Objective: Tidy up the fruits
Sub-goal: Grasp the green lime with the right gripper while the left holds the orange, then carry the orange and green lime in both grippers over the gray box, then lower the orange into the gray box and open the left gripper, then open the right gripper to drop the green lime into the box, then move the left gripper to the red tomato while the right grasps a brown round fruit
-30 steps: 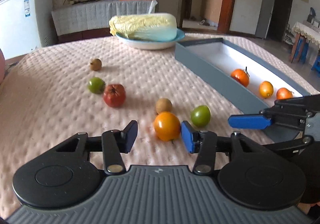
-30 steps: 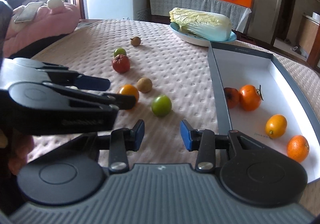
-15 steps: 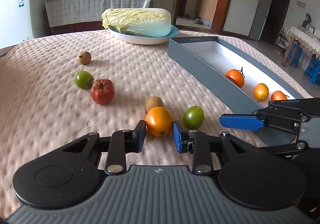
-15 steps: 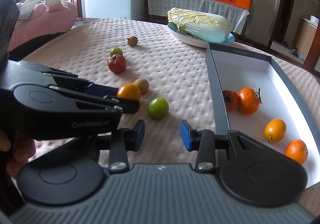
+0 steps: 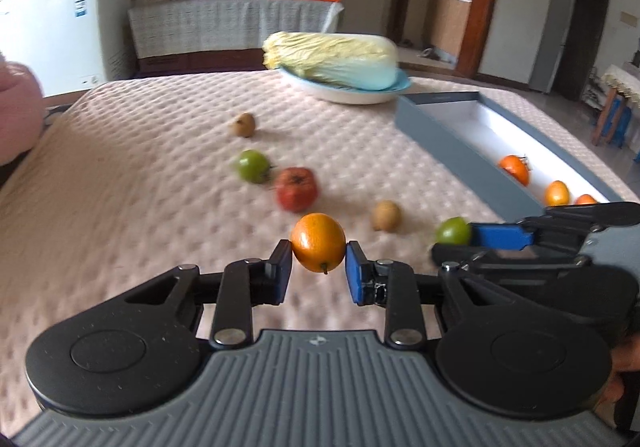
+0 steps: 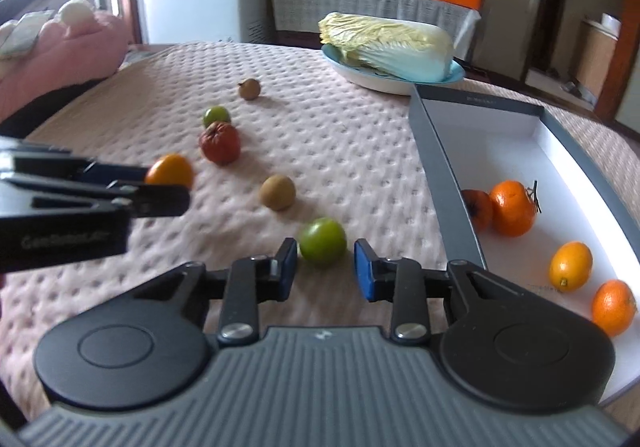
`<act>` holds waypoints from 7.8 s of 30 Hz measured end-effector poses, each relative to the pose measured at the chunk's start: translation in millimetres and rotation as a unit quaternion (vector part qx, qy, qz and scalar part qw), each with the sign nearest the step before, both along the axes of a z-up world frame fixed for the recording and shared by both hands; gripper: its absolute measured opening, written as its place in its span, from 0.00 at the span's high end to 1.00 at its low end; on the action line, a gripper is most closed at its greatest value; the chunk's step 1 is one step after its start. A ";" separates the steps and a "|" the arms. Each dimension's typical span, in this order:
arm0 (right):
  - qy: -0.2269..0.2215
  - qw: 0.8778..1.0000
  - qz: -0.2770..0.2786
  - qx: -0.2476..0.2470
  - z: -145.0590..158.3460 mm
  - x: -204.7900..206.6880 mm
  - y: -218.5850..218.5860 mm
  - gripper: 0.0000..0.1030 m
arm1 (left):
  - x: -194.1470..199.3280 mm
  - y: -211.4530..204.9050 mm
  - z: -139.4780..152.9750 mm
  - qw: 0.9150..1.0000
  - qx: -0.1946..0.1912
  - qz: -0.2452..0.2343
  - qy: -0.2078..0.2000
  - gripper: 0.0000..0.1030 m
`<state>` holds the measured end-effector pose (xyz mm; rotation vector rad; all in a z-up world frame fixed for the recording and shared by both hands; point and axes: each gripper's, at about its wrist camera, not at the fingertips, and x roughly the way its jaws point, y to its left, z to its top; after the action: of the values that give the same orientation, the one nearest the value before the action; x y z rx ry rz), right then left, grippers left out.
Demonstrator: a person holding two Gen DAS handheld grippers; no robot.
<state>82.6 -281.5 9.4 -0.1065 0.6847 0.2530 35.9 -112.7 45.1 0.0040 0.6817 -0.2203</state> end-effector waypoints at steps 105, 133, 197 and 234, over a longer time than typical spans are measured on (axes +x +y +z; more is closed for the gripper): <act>-0.031 0.998 -0.045 0.025 42.0 -71.5 -144.3 0.73 | 50.2 -181.0 26.1 0.994 0.015 -0.096 -0.058 0.68; -0.019 0.999 -0.038 0.024 37.6 -66.9 -142.9 0.74 | 74.8 -233.7 20.5 0.989 0.002 -0.136 -0.062 0.68; -0.018 0.988 -0.147 0.048 30.8 -18.3 -139.0 0.66 | -52.5 -68.6 62.5 0.995 0.044 -0.038 -0.083 0.49; -0.034 0.997 0.037 0.055 25.5 -7.8 9.0 0.66 | -17.9 45.5 40.9 0.993 0.033 0.095 -0.060 0.49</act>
<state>74.8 -272.5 34.9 -0.0350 0.5985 0.3557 18.1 -67.2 86.0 0.0163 0.5645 -0.0139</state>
